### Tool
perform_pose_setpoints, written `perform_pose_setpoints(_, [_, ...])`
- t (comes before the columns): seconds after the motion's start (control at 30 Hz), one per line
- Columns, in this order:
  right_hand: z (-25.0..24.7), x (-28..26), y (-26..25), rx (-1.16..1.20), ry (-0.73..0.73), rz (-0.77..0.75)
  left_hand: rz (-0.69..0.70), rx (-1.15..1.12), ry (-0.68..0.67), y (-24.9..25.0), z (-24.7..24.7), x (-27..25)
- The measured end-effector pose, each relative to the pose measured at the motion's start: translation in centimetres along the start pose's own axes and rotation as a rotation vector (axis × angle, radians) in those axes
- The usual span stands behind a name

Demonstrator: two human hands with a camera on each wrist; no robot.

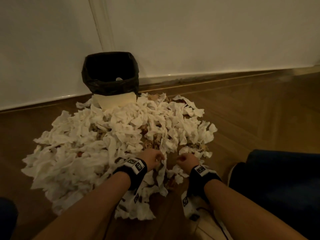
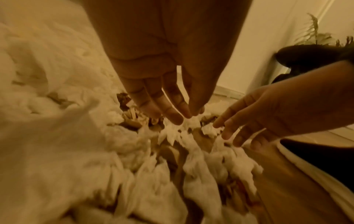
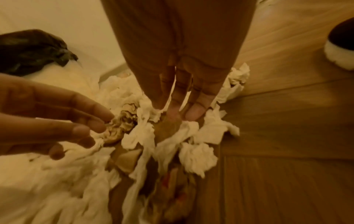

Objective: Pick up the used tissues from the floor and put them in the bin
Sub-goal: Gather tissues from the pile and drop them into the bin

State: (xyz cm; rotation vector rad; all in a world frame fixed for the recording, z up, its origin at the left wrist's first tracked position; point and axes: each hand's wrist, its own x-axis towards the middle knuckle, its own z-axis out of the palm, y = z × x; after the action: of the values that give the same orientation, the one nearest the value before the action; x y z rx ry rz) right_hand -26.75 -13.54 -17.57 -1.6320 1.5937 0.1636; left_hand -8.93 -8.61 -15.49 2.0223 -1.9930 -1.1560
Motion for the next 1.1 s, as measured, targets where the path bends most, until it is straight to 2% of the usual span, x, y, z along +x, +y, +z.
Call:
perform_pose_setpoints(0.1, [1.5,-0.6,0.8,-0.053,0.010,0.017,0.005,0.050,-0.044,-0.2,1.4,0.0])
perform_pose_setpoints(0.27, [3.5,-1.9,0.7,-0.116,0.039,0.021,0.001,0.106,-0.012,-0.2,2.0,0.2])
perform_pose_setpoints(0.4, [4.5,-2.7,0.3,-0.231,-0.042,0.099,-0.009,0.151,-0.005,0.0,2.6,0.2])
perform_pose_setpoints(0.53, [4.8,-3.0,0.1,-0.316,-0.069,0.086,-0.026,0.174,0.006,-0.1,3.2,0.0])
perform_pose_setpoints(0.63, [5.1,-2.8,0.4,-0.347,-0.037,0.050,-0.033,0.158,0.031,-0.3,3.4,-0.2])
perform_pose_setpoints(0.83, [3.9,-2.2,1.1,-0.181,0.046,-0.016,0.002,0.167,0.134,0.0,3.9,-0.8])
perform_pose_setpoints(0.93, [3.3,-1.9,1.2,0.051,0.109,0.077,0.013,0.214,0.124,0.7,4.3,-0.8])
perform_pose_setpoints(1.1, [2.9,-1.1,1.7,0.480,0.113,0.153,0.018,0.223,0.085,1.7,4.9,-1.0])
